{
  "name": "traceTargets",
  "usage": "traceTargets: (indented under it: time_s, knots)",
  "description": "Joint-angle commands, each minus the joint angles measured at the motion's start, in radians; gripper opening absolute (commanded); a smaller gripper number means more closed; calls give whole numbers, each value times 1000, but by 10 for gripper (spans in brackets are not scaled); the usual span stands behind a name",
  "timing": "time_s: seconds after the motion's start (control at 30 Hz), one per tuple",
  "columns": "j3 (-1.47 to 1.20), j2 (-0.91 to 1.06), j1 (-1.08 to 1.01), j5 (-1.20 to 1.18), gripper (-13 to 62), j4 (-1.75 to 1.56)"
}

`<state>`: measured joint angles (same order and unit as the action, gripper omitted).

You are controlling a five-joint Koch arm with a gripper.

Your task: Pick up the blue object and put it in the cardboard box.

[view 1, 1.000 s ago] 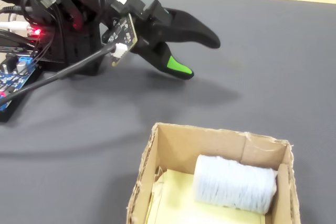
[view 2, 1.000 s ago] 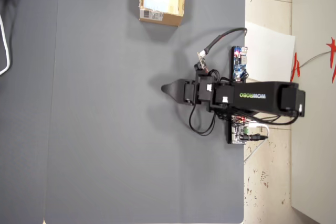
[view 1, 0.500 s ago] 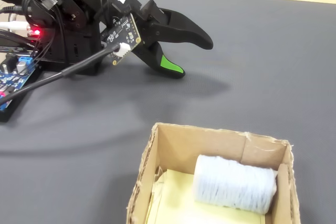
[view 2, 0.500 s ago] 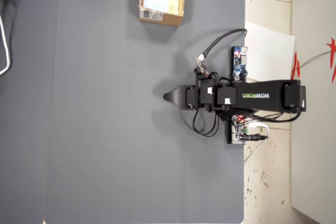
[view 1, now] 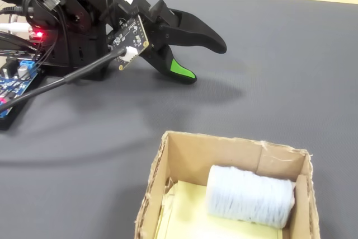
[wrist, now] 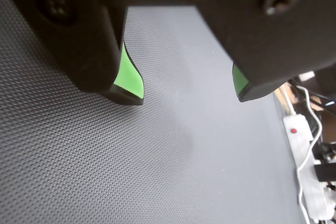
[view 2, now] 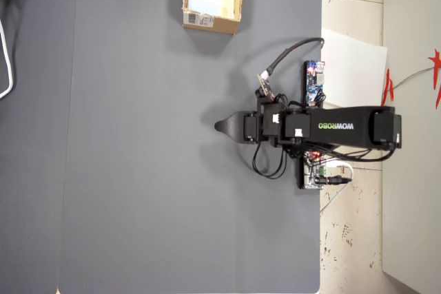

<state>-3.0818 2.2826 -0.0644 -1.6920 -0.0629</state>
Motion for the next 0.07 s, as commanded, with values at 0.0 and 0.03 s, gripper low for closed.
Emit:
traceTargets:
  time_s: [0.0, 0.03]
  knots:
    - [-37, 78, 0, -25, 337, 87]
    - [-37, 78, 0, -25, 337, 87]
